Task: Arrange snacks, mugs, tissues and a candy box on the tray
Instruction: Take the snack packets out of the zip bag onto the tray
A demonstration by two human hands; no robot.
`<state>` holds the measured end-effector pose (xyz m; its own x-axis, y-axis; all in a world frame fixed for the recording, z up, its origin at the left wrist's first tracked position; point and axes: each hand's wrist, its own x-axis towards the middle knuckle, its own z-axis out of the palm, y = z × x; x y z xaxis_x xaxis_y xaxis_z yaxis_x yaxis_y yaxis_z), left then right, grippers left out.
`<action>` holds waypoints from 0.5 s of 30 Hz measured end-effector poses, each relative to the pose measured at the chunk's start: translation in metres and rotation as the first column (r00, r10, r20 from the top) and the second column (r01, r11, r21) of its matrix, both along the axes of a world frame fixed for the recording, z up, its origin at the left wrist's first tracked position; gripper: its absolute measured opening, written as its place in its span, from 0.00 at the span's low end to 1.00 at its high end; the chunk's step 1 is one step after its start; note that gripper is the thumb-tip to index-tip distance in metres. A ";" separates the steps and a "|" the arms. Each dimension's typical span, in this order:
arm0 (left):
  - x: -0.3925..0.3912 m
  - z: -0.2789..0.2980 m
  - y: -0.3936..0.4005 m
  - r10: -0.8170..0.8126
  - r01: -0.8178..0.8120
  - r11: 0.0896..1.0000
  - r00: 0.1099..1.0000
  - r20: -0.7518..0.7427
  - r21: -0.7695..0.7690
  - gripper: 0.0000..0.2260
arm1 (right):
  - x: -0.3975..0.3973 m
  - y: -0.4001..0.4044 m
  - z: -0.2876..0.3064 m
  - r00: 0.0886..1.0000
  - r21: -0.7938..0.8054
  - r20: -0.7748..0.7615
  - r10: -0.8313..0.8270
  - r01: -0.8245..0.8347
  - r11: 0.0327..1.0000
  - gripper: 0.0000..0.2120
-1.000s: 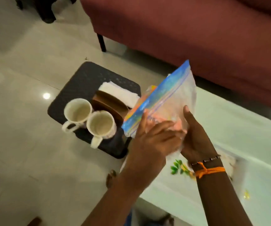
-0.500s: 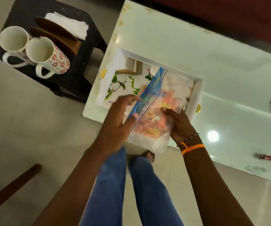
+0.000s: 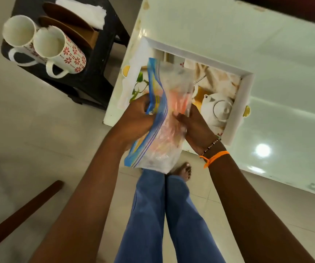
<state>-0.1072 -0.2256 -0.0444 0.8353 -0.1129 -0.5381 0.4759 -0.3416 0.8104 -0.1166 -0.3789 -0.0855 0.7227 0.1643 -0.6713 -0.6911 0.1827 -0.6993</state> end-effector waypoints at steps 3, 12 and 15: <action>-0.005 0.011 -0.015 0.091 -0.091 0.996 0.995 0.027 -0.015 0.12 | 0.009 0.006 0.025 0.994 -0.228 0.096 0.057 -0.033 0.973 0.16; -0.015 0.042 -0.049 0.171 -0.170 0.985 0.979 0.109 -0.023 0.17 | 0.010 0.001 0.081 0.951 -0.478 0.284 0.122 0.031 0.878 0.10; -0.018 0.043 -0.039 0.281 -0.284 0.959 0.952 0.121 0.014 0.15 | 0.011 -0.011 0.084 0.947 -0.620 0.273 0.168 0.040 0.784 0.13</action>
